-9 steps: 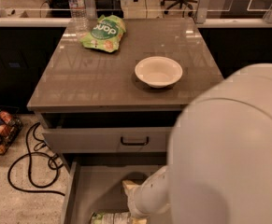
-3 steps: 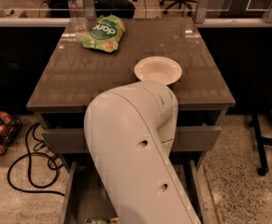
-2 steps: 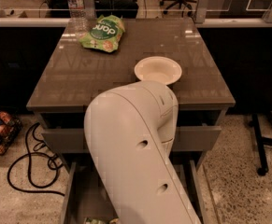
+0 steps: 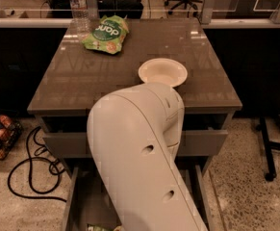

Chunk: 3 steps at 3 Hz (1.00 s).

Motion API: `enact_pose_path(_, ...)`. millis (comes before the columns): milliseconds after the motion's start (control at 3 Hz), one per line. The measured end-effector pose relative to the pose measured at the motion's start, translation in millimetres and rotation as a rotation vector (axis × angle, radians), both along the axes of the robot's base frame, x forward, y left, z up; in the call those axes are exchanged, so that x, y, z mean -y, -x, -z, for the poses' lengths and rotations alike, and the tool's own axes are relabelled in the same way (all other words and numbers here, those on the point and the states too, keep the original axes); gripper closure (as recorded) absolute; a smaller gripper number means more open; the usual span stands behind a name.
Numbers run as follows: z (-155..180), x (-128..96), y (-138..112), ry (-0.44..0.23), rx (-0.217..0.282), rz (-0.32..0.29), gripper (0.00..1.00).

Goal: Pick green jalapeno chip bag from middle drawer and place on counter

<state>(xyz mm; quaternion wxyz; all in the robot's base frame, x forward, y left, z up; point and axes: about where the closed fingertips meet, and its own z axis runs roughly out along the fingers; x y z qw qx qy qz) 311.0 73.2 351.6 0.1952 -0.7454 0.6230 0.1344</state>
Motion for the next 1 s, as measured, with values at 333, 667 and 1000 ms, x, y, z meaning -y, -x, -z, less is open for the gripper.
enact_pose_path(333,-8,-1,-1,-0.019,0.013,-0.005,1.0)
enact_pose_path(667,-37,-1,-6,-0.078,0.073,-0.026,1.0)
enact_pose_path(1000,-73,0,-18,-0.138,0.158,-0.051,1.0)
